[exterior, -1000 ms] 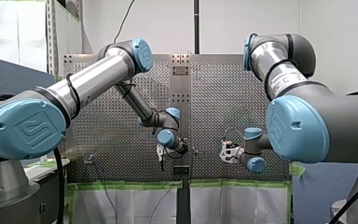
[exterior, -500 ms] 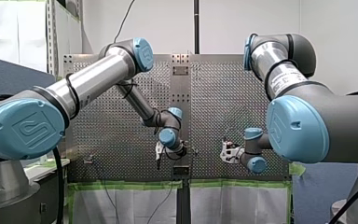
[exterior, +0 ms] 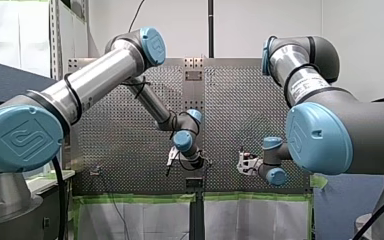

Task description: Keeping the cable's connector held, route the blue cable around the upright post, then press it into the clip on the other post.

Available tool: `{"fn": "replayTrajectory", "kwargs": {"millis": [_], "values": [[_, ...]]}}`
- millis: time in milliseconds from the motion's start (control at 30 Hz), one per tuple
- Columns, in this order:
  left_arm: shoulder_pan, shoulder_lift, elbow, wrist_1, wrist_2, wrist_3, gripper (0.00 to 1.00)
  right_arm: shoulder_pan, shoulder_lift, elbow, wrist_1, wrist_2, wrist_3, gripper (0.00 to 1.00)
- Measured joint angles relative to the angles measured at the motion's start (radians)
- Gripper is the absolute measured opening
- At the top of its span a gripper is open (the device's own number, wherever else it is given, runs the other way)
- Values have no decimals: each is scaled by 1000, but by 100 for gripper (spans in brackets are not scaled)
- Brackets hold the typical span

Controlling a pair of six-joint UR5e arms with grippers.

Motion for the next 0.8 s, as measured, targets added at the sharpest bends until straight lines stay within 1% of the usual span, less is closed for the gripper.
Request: {"fn": "replayTrajectory", "kwargs": {"millis": [100, 200, 300, 400, 567, 800], "values": [[-6, 15, -28, 3, 16, 13, 100, -1, 0, 0, 1, 0, 0, 0], [-13, 19, -54, 21, 23, 14, 100, -2, 0, 0, 1, 0, 1, 0], [-22, 19, -85, 48, 28, 2, 100, -2, 0, 0, 1, 0, 1, 0], [-29, 20, -112, 74, 27, -24, 100, -2, 0, 0, 1, 0, 1, 0], [-33, 19, -126, 108, 21, -51, 100, -2, 0, 0, 2, 0, 1, 0], [-39, 19, -128, 171, 3, -75, 100, -2, 0, 0, 5, 0, 1, 0]]}}
